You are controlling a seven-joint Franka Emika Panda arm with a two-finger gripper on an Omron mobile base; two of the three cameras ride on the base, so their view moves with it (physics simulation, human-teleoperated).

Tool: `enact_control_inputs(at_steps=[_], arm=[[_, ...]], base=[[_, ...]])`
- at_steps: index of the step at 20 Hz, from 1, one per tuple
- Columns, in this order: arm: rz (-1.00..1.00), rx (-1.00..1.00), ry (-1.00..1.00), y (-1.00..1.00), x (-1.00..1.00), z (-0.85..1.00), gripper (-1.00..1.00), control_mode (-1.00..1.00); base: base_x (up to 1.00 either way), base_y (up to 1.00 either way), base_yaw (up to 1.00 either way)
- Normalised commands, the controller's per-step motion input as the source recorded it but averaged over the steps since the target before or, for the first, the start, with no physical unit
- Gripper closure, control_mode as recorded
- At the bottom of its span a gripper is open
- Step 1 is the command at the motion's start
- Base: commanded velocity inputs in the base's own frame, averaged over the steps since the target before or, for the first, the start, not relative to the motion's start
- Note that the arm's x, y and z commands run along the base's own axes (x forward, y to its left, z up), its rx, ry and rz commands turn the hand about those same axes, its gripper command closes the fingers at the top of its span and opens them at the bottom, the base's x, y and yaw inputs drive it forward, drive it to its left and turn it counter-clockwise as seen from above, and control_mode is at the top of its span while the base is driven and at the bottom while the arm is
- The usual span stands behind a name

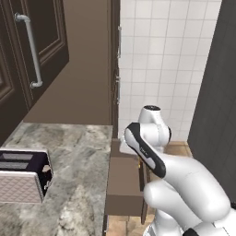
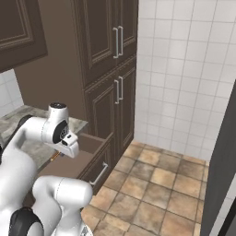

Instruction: Pick up the metallic utensils from the counter and place them in the open drawer. Make sure not to pick up any wooden utensils.

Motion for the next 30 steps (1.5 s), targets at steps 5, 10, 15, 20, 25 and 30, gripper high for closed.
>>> enact_control_inputs(at_steps=[5,10,15,20,25,30], arm=[[0.0,0.0,0.0,0.01,0.23,-0.41,1.0,-1.0],[0.0,0.0,-0.03,0.0,0.08,-0.28,1.0,-1.0],[0.0,0.0,-0.03,0.0,0.08,-0.2,1.0,-1.0],[0.0,0.0,-0.04,0.0,0.06,-0.14,1.0,-1.0],[0.0,0.0,-0.03,0.0,0.06,-0.09,1.0,-1.0],[0.0,0.0,0.0,0.0,0.07,-0.11,1.0,-1.0]], base=[[0.0,0.0,0.0],[0.0,0.0,0.0],[0.0,0.0,0.0],[0.0,0.0,0.0],[0.0,0.0,0.0],[0.0,0.0,0.0]])
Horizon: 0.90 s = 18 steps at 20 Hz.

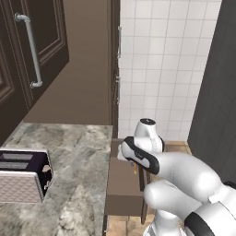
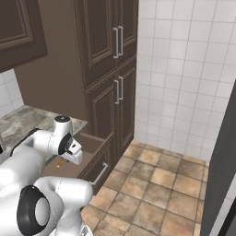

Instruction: Pick up the metallic utensils from the counter and place them in the open drawer. Make sure not to pick up any wooden utensils.

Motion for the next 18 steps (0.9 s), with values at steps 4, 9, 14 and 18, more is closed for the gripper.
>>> enact_control_inputs(at_steps=[4,9,14,18], arm=[[0.0,0.0,0.0,0.0,0.04,-0.14,1.0,-1.0],[0.0,0.0,0.0,0.0,0.05,-0.13,1.0,-1.0],[0.0,0.0,0.0,0.0,0.08,-0.13,1.0,-1.0],[0.0,0.0,0.0,0.0,0.08,-0.13,1.0,-1.0]], base=[[0.0,0.0,0.0],[0.0,0.0,0.0],[0.0,0.0,0.0],[0.0,0.0,0.0]])
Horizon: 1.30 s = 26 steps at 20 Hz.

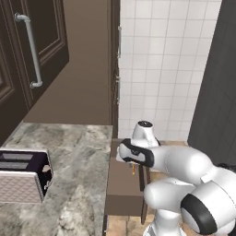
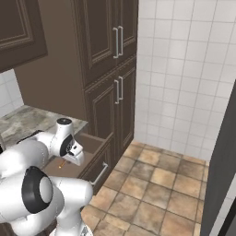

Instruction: Pick up the metallic utensils from the counter and place them in the open drawer. Make sure not to pick up any wooden utensils.

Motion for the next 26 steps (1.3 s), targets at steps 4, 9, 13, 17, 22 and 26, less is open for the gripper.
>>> enact_control_inputs(at_steps=[4,9,13,17,22,26], arm=[[0.0,0.0,0.0,0.0,0.13,-0.19,1.0,-1.0],[0.0,0.0,0.0,0.0,0.13,-0.25,1.0,-1.0],[0.0,0.0,0.0,0.0,0.16,-0.31,1.0,-1.0],[0.0,0.0,0.0,0.0,0.21,-0.34,1.0,-1.0],[0.0,0.0,0.0,0.0,0.19,-0.29,1.0,-1.0],[0.0,0.0,0.0,0.0,0.17,-0.24,1.0,-1.0]], base=[[0.0,0.0,0.0],[0.0,0.0,0.0],[0.0,0.0,0.0],[0.0,0.0,0.0],[0.0,0.0,0.0],[0.0,0.0,0.0]])
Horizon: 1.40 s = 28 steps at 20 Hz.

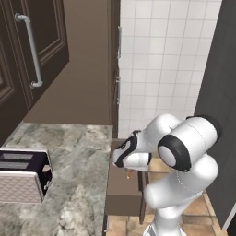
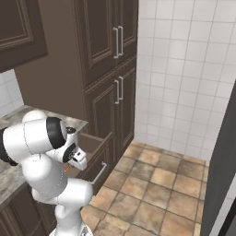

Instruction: Pick up the metallic utensils from the counter and place them in the open drawer. Make sure not to pick up any wooden utensils.

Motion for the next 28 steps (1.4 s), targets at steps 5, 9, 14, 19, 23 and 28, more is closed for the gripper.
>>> enact_control_inputs(at_steps=[5,9,14,19,23,28], arm=[[0.0,0.0,0.0,0.0,0.17,-0.27,1.0,-1.0],[0.0,-0.02,0.0,-0.26,0.03,-0.31,1.0,-1.0],[0.0,-0.03,0.0,-0.74,-0.04,-0.44,1.0,-1.0],[0.0,-0.03,0.0,-0.96,-0.14,-0.42,1.0,-1.0],[0.02,-0.02,0.0,-1.0,-0.25,-0.36,1.0,-1.0],[0.04,-0.07,-0.04,-0.86,-0.21,-0.24,1.0,-1.0]], base=[[0.0,0.0,0.0],[0.0,0.0,0.0],[0.0,0.0,0.0],[0.0,0.0,0.0],[0.0,0.0,0.0],[0.0,0.0,0.0]])
